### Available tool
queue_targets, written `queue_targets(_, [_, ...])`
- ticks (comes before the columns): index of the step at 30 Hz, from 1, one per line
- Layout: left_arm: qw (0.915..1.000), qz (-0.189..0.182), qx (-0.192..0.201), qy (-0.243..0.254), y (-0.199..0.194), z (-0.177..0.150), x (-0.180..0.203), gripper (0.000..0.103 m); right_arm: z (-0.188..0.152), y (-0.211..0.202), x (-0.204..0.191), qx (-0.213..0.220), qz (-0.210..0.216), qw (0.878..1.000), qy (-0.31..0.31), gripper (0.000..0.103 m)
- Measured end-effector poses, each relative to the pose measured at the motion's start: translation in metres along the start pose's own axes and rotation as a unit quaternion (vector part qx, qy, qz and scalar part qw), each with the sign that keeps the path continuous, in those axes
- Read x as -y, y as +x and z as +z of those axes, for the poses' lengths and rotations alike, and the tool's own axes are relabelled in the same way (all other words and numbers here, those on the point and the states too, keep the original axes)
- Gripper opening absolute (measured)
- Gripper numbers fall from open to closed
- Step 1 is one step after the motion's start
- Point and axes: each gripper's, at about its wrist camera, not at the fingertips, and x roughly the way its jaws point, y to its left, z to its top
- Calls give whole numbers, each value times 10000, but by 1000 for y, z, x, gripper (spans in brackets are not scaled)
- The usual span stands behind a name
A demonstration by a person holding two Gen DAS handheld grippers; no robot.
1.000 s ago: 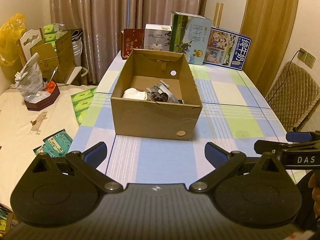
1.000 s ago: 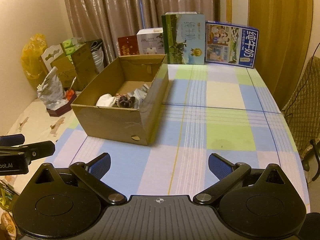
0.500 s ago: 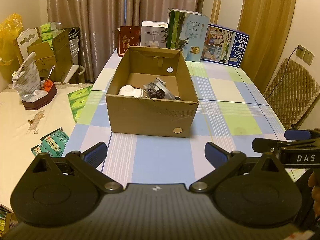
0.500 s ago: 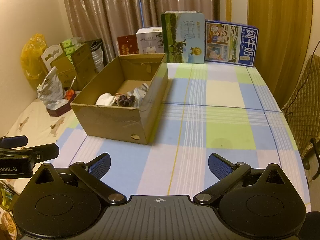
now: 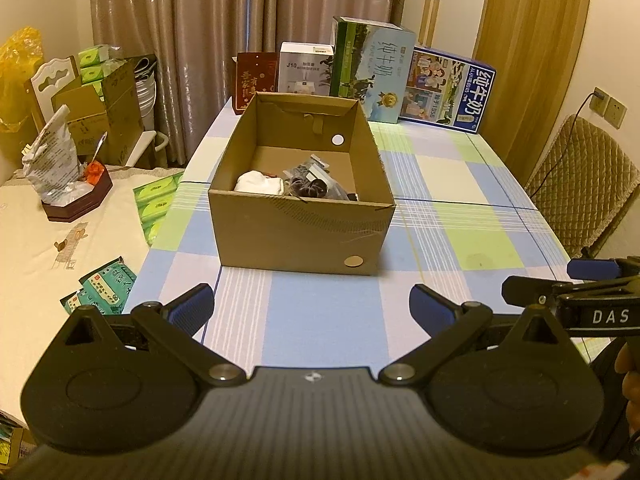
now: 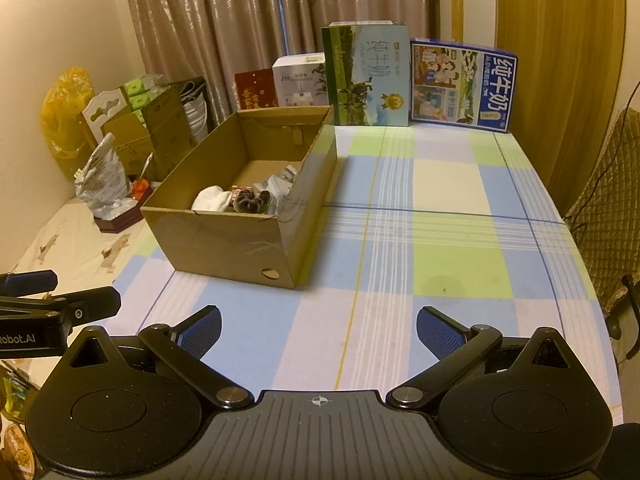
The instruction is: Organize objects
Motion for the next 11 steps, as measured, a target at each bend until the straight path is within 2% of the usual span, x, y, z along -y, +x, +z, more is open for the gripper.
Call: queue_targets(11, [10000,-20,45,-67,1,1,0,102,0,0,1,6,2,10000,3,101])
